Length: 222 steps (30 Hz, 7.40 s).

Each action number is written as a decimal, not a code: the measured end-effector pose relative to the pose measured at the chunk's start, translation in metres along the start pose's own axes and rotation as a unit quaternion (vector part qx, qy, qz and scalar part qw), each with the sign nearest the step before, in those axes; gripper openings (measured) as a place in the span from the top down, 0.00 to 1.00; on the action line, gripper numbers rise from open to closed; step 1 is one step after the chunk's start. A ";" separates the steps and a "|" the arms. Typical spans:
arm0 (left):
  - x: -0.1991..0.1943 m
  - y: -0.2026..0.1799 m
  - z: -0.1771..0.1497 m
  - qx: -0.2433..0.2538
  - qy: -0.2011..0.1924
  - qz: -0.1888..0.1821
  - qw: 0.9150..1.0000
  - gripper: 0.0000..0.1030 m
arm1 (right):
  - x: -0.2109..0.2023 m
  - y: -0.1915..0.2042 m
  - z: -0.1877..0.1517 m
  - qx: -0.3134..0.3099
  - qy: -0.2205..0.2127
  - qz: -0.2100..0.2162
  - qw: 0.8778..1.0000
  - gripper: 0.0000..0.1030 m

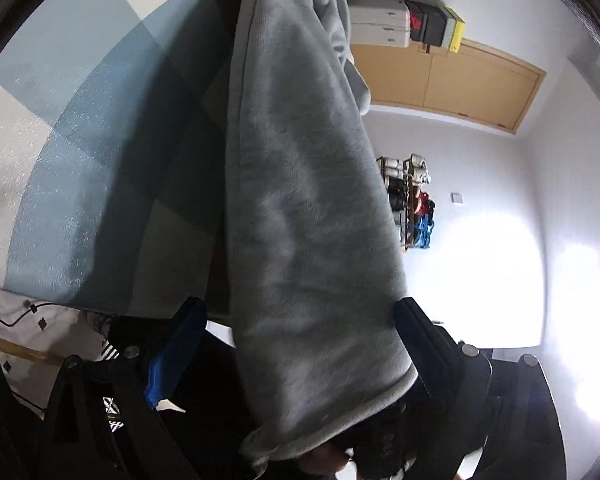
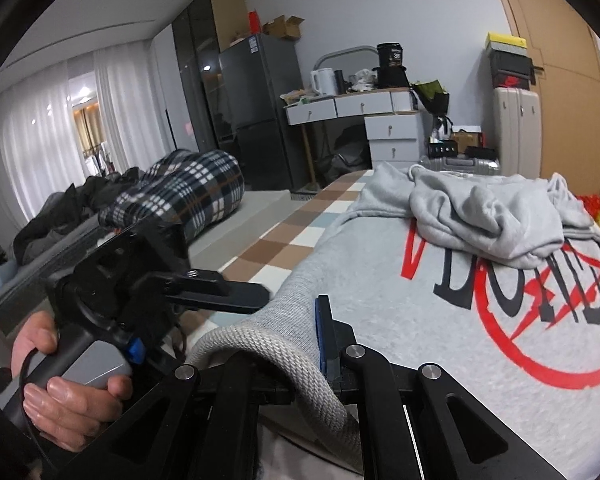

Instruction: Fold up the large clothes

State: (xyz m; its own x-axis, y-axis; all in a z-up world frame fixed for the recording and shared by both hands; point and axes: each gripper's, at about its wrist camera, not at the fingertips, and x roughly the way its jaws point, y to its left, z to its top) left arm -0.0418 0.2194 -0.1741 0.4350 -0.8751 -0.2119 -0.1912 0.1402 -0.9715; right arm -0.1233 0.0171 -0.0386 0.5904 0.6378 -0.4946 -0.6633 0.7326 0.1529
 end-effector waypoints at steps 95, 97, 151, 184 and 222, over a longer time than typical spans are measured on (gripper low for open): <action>-0.019 -0.091 0.001 0.208 -0.023 0.021 0.978 0.98 | -0.222 -0.255 -0.144 0.508 -0.036 -0.172 0.843 0.00; -0.017 -0.093 0.002 0.221 -0.019 0.023 0.975 0.98 | -0.210 -0.265 -0.151 0.515 -0.042 -0.179 0.837 0.00; -0.041 -0.021 0.033 0.156 -0.027 0.086 0.984 0.98 | -0.147 -0.300 -0.119 0.358 -0.037 -0.344 0.867 0.60; -0.014 0.004 0.015 0.177 0.053 0.277 0.943 0.97 | -0.150 -0.276 -0.023 0.233 -0.089 -0.303 0.920 0.95; 0.003 0.015 -0.010 0.136 0.040 0.251 0.957 1.00 | -0.185 -0.249 -0.043 0.231 -0.071 -0.304 0.922 0.96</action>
State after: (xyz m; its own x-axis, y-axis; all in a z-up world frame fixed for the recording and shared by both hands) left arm -0.0520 0.2148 -0.1878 0.2766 -0.6968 -0.6618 -0.1172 0.6591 -0.7429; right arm -0.0874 -0.2934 -0.0217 0.8644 0.0772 -0.4968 0.0565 0.9669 0.2486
